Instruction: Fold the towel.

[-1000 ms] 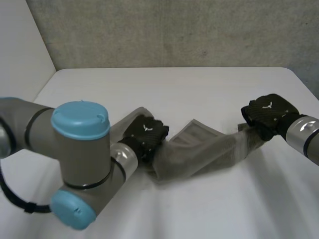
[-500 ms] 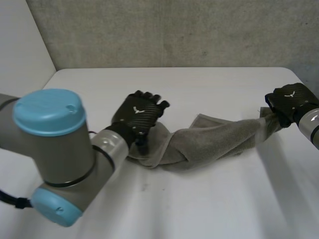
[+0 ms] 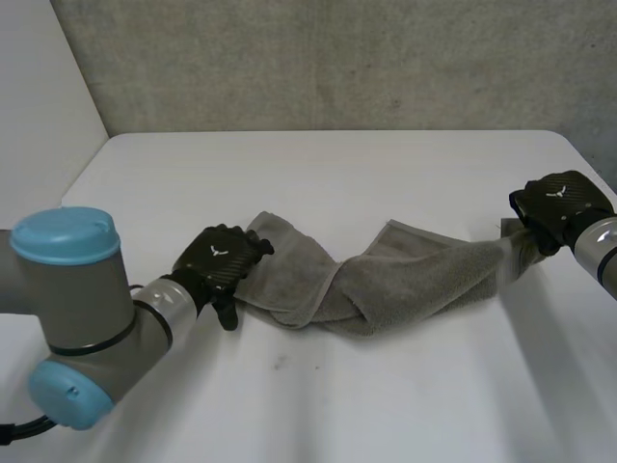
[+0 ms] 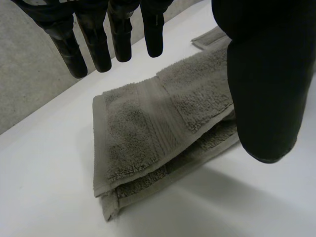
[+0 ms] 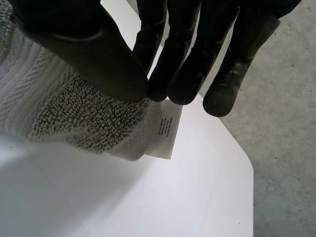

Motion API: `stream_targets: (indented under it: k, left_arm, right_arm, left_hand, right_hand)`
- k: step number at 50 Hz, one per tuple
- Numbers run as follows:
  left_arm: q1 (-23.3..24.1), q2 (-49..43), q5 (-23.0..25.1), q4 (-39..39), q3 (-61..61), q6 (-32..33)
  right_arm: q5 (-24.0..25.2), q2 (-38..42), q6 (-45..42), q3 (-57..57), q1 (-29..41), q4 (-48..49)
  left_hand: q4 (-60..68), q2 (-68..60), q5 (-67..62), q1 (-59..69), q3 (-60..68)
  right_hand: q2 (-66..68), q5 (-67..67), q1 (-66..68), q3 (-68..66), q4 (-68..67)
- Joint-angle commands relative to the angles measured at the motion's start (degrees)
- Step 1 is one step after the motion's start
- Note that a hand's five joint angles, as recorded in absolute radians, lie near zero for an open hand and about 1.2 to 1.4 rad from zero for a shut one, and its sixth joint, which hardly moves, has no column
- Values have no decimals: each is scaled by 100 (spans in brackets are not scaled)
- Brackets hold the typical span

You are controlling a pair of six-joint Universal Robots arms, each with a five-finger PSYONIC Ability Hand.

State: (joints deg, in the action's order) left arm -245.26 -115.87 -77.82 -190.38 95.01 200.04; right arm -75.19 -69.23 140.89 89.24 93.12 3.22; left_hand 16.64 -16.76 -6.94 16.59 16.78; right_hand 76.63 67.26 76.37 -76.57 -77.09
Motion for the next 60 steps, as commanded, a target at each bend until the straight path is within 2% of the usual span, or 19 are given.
stream_targets:
  k: [1, 6, 14, 16, 17, 19, 20, 21, 28, 36, 38, 41, 43, 44, 46, 52, 56, 60]
  left_arm:
    - [22, -515, 4, -105, -308, 0]
    - [40, -788, 4, -131, -545, -9]
    - [48, -1201, 4, -114, -1011, -17]
    - [48, -1271, -14, -105, -1133, -17]
    - [48, -1271, -14, -105, -1134, -17]
    - [48, -1245, -49, -105, -1178, -26]
    - [48, -1245, -49, -105, -1178, -26]
    - [48, -1192, -66, -96, -1178, -26]
    - [57, -594, -75, -79, -1090, -26]
    - [48, 768, -58, 282, -835, -35]
    - [57, 1345, -58, 596, -818, -35]
    - [57, 1656, -58, 765, -818, -26]
    - [57, 2250, -58, 1080, -853, -26]
    - [57, 2253, -58, 1081, -853, -26]
    - [40, 2691, -49, 1361, -905, -17]
    - [-4, 3036, -49, 1950, -958, -9]
    - [-22, 2965, -66, 2163, -950, -9]
    - [-39, 2414, -93, 2198, -940, -9]
  right_arm:
    - [13, 15, -1, 32, 14, -5]
    - [30, 24, -1, 49, 22, 3]
    - [30, 94, -1, 76, 22, 3]
    - [30, 103, -1, 84, 31, 3]
    - [30, 103, -1, 84, 31, 3]
    - [30, 94, -1, 84, 31, 3]
    - [30, 94, -1, 84, 31, 3]
    - [39, 86, -1, 84, 23, 3]
    - [13, -29, 8, 23, 31, -14]
    - [74, -811, 52, -109, 14, -445]
    - [144, -1161, 17, -292, 5, -847]
    - [197, -1330, 8, -425, -4, -1130]
    - [355, -1618, -18, -731, -21, -1804]
    - [356, -1620, -18, -733, -21, -1807]
    - [635, -1804, -184, -995, -100, -2454]
    - [1023, -1927, -921, -1155, -276, -3335]
    - [997, -1892, -1205, -1164, -250, -3486]
    - [918, -1639, -1266, -1190, -154, -3477]
  left_hand:
    - [299, -287, -269, 304, 286]
    - [569, -556, -539, 574, 555]
    - [2402, -2390, -2372, 2407, 2388]
    - [3856, -3844, -3826, 3861, 3843]
    - [3865, -3853, -3835, 3870, 3852]
    - [5774, -5762, -5744, 5779, 5760]
    - [5783, -5771, -5753, 5788, 5769]
    - [6330, -6318, -6300, 6335, 6317]
    - [6336, -6324, -6306, 6341, 6322]
    - [6336, -6324, -6306, 6341, 6322]
    - [6336, -6324, -6306, 6341, 6322]
    - [6336, -6324, -6306, 6341, 6322]
    - [6336, -6324, -6306, 6341, 6322]
    - [6336, -6324, -6306, 6341, 6322]
    - [6336, -6324, -6306, 6341, 6322]
    - [6336, -6324, -6306, 6341, 6322]
    - [6336, -6324, -6306, 6341, 6322]
    - [6336, -6324, -6306, 6341, 6322]
  right_hand:
    - [337, 274, 363, -343, -291]
    - [337, 274, 363, -343, -291]
    - [337, 274, 363, -343, -291]
    - [337, 274, 363, -343, -291]
    - [337, 274, 363, -343, -291]
    - [337, 274, 363, -343, -291]
    - [337, 274, 363, -343, -291]
    - [337, 274, 363, -343, -291]
    - [337, 274, 363, -343, -291]
    - [337, 274, 363, -343, -291]
    - [337, 274, 363, -343, -291]
    - [337, 274, 363, -343, -291]
    - [337, 274, 363, -343, -291]
    - [337, 274, 363, -343, -291]
    - [337, 274, 363, -343, -291]
    - [337, 274, 363, -343, -291]
    - [337, 274, 363, -343, -291]
    - [337, 274, 363, -343, -291]
